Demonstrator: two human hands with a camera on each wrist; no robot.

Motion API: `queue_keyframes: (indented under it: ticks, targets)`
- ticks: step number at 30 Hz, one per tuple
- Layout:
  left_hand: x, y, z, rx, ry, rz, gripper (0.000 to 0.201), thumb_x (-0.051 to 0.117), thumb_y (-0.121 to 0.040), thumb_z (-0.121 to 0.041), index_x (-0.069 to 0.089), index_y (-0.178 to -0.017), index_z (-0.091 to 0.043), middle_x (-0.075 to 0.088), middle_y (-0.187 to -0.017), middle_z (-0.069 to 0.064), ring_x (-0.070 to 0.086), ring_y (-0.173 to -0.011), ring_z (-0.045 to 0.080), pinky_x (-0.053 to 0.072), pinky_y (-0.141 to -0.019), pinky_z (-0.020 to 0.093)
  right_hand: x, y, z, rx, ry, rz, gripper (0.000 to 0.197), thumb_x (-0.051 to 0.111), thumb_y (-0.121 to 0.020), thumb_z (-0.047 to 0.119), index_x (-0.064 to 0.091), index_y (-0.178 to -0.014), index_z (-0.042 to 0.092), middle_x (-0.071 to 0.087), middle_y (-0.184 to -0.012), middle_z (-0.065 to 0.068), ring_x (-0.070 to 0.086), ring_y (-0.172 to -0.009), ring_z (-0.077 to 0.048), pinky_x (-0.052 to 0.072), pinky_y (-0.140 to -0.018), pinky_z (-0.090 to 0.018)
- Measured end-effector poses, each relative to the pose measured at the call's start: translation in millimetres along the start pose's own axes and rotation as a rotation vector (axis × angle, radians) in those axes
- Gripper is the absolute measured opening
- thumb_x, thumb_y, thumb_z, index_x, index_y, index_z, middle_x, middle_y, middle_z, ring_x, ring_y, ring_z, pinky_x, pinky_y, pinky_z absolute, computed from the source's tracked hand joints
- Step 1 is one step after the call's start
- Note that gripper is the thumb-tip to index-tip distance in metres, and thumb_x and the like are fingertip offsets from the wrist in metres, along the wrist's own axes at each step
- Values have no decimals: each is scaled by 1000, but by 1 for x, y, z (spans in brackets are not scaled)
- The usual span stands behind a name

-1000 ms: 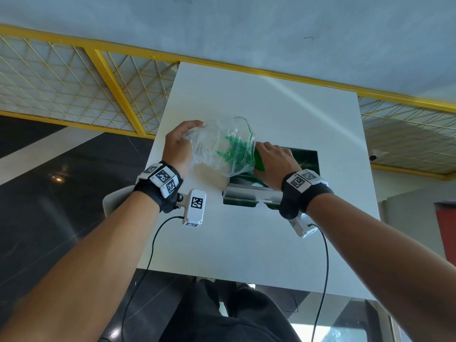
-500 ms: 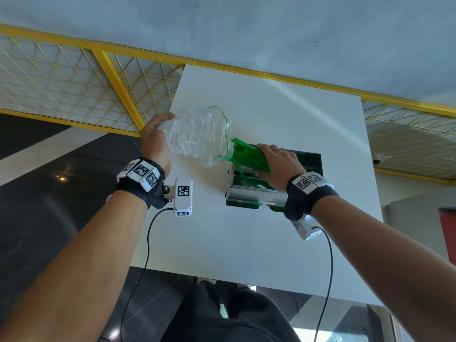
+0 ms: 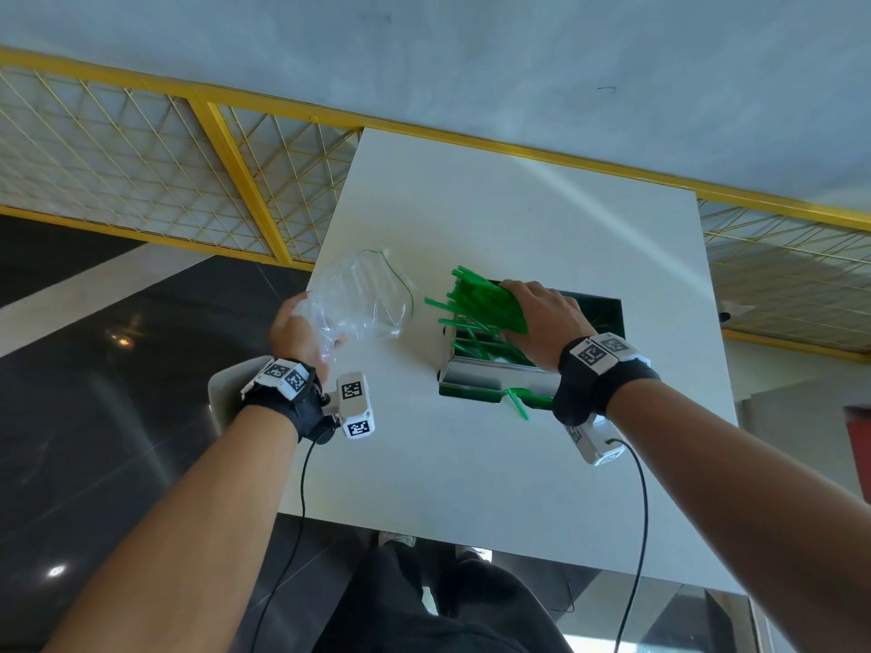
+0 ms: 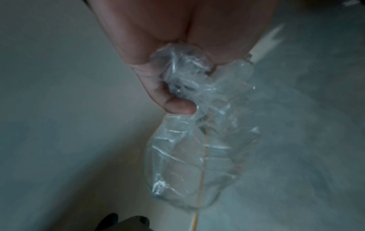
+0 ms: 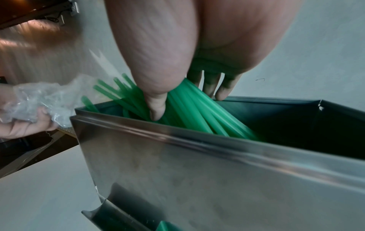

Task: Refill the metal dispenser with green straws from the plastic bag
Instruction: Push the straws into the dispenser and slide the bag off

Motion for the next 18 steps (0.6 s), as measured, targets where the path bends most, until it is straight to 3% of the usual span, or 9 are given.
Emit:
queue_keyframes:
  ticks: [2, 4, 8, 11, 13, 16, 18]
  targets:
    - [-6, -3, 5, -16, -20, -23, 44, 33, -103, -8, 54, -140, -17, 56, -86, 2, 60, -83, 27, 50, -69, 41, -1, 1, 0, 1, 10, 3, 69, 69, -91, 36, 36, -150, 26, 50, -147, -5, 49, -132, -32, 33, -112, -47]
    - [-10, -6, 8, -9, -14, -37, 45, 31, -104, -8, 49, -144, -15, 55, -86, -2, 60, -87, 28, 51, -70, 43, -1, 1, 0, 1, 13, 3, 68, 68, -91, 35, 36, -150, 26, 50, -148, -4, 48, -133, -31, 33, -112, -47]
    - [3, 2, 18, -10, -32, 71, 60, 43, -88, 4, 55, -140, -24, 61, -109, 7, 62, -94, 27, 60, -80, 49, -1, 3, 0, 2, 3, 4, 68, 68, -91, 35, 36, -150, 26, 50, -148, -4, 49, -133, -31, 34, -112, -48]
    - [15, 10, 26, 27, -321, 136, 59, 54, -88, -11, 50, -144, -30, 60, -128, 10, 59, -106, 27, 56, -88, 46, -1, 3, 1, 4, -8, 1, 68, 69, -91, 34, 36, -150, 27, 51, -147, -4, 50, -132, -30, 34, -111, -47]
    - [26, 16, 29, 69, -454, 208, 64, 62, -87, -21, 45, -148, -29, 60, -138, 10, 59, -120, 28, 52, -99, 45, 0, 4, 2, 4, -14, -2, 68, 69, -91, 34, 37, -150, 27, 51, -147, -4, 50, -132, -30, 34, -111, -47]
    - [33, 20, 34, 110, -630, 260, 66, 57, -91, -13, 38, -154, -22, 54, -148, 7, 53, -134, 25, 44, -100, 32, 0, 5, 0, 5, -22, 2, 69, 69, -90, 35, 36, -150, 27, 50, -148, -4, 49, -133, -30, 33, -111, -47]
    - [33, 21, 36, 116, -665, 278, 66, 50, -91, -9, 38, -154, -21, 50, -152, 9, 50, -137, 25, 44, -106, 37, 0, 6, -1, 7, -28, -1, 69, 70, -90, 35, 36, -150, 27, 50, -148, -4, 49, -133, -31, 32, -112, -47]
Point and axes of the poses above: each hand's wrist, its own y-axis away from the middle knuckle, its own x-axis out of the palm, z = x × y, the point moved 9 cm from there along -y, towards the middle knuckle
